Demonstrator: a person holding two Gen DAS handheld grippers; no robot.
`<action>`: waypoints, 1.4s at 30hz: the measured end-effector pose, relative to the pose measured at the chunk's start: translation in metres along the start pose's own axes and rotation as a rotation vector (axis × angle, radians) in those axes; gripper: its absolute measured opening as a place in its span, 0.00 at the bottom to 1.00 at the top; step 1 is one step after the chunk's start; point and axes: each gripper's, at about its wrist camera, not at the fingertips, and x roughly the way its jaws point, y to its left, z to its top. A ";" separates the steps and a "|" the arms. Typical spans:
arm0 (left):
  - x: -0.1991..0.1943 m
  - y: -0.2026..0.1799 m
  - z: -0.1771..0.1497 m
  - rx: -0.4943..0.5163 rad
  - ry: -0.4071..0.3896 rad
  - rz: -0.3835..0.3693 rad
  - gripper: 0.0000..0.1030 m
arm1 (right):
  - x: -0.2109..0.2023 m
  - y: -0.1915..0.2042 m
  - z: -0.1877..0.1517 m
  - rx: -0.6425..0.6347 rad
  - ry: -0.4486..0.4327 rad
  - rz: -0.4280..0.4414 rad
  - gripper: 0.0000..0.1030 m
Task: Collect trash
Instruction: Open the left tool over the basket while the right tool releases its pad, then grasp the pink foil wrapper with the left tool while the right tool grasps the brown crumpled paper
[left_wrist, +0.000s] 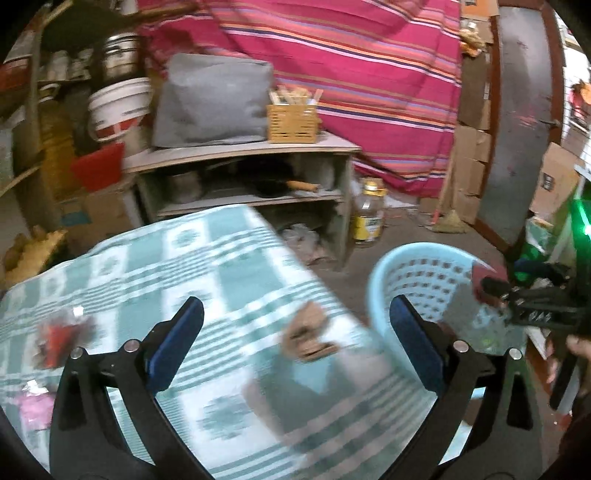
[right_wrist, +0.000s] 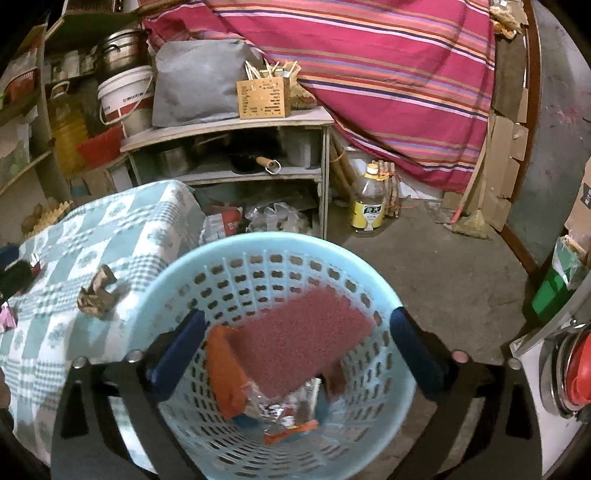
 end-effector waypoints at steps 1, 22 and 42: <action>-0.004 0.009 -0.002 -0.009 0.001 0.011 0.95 | 0.001 0.005 0.000 -0.001 0.005 -0.008 0.95; -0.065 0.238 -0.102 -0.182 0.103 0.302 0.94 | -0.010 0.127 -0.027 -0.039 0.005 0.034 0.95; -0.047 0.321 -0.151 -0.280 0.266 0.136 0.56 | -0.001 0.203 -0.029 -0.123 0.037 0.070 0.95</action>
